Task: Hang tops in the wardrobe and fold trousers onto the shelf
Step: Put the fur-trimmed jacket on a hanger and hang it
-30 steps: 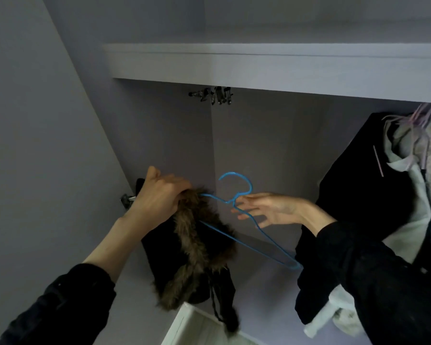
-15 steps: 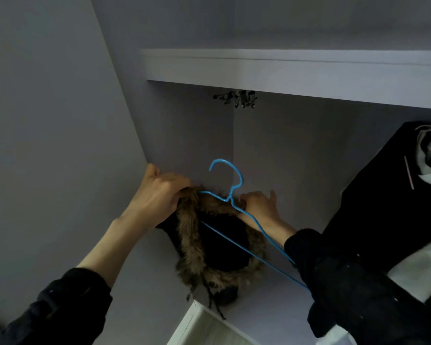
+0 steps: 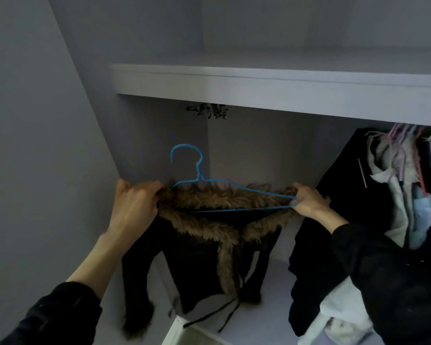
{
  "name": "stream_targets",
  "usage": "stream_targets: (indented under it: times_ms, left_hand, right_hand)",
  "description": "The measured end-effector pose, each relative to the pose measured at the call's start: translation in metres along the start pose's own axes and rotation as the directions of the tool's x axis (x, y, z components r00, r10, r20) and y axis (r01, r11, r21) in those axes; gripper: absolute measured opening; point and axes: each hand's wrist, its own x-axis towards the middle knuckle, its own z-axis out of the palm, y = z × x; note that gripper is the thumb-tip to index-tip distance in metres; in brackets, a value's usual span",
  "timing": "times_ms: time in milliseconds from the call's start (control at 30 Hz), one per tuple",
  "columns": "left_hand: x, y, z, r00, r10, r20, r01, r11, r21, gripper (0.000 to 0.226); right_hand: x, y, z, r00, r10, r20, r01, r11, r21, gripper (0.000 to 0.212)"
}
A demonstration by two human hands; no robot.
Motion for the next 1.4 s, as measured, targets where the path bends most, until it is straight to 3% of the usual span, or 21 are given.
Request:
stream_targets:
  times_ms: [167,400,500,600,700,833,933,1000,1067,1200,1300,1400]
  left_hand:
    - [-0.004,0.005,0.018,0.999,-0.016,0.040,0.011,0.992,0.127,0.041]
    - [0.002,0.034,0.028,0.995,0.011,0.096,-0.031,0.979,0.202,0.041]
    - [0.005,0.048,0.030,0.994,0.012,0.112,-0.031,0.986,0.162,0.040]
    - [0.008,0.060,0.030,0.994,-0.015,0.107,0.008,0.998,0.069,0.038]
    - [0.008,0.062,0.030,0.995,-0.064,0.076,0.064,0.998,0.001,0.035]
    - [0.002,0.053,0.033,0.990,-0.123,0.069,0.126,0.991,-0.044,0.026]
    - [-0.003,0.046,0.036,0.978,-0.179,0.108,0.188,0.979,-0.077,0.029]
    - [-0.006,0.043,0.035,0.975,-0.196,0.101,0.206,0.975,-0.088,0.029]
    - [-0.006,0.043,0.034,0.982,-0.180,0.066,0.186,0.977,-0.107,0.029]
    - [-0.004,0.050,0.029,0.995,-0.103,0.002,0.102,0.987,-0.121,0.031]
    - [-0.003,0.052,0.030,0.997,-0.074,-0.016,0.072,0.990,-0.122,0.030]
    - [-0.007,0.047,0.039,0.998,-0.060,-0.030,0.055,0.987,-0.150,0.027]
  right_hand:
    - [-0.007,0.015,-0.021,0.999,0.005,0.034,-0.007,0.999,0.053,0.015]
    - [-0.012,0.021,-0.035,0.988,0.021,0.151,-0.043,0.989,0.143,0.032]
    - [-0.018,0.002,-0.032,0.996,-0.009,0.092,0.010,1.000,-0.002,0.038]
    - [-0.031,-0.023,-0.024,0.991,-0.130,0.038,0.135,0.970,-0.201,0.032]
    - [-0.036,-0.035,-0.013,0.951,-0.285,0.118,0.308,0.905,-0.295,0.040]
    - [-0.038,-0.029,-0.005,0.867,-0.350,0.356,0.343,0.936,0.084,0.061]
    - [-0.036,-0.021,-0.003,0.821,-0.353,0.449,0.301,0.935,0.186,0.082]
    - [-0.035,-0.021,-0.002,0.828,-0.364,0.426,0.303,0.931,0.206,0.074]
    - [-0.038,-0.027,-0.002,0.853,-0.419,0.310,0.374,0.906,0.196,0.061]
    - [-0.054,-0.067,-0.003,0.819,-0.561,0.117,0.509,0.806,0.301,0.051]
    - [-0.064,-0.094,-0.004,0.817,-0.559,0.140,0.415,0.739,0.531,0.011]
    - [-0.068,-0.102,-0.009,0.841,-0.491,0.229,0.261,0.738,0.623,0.021]
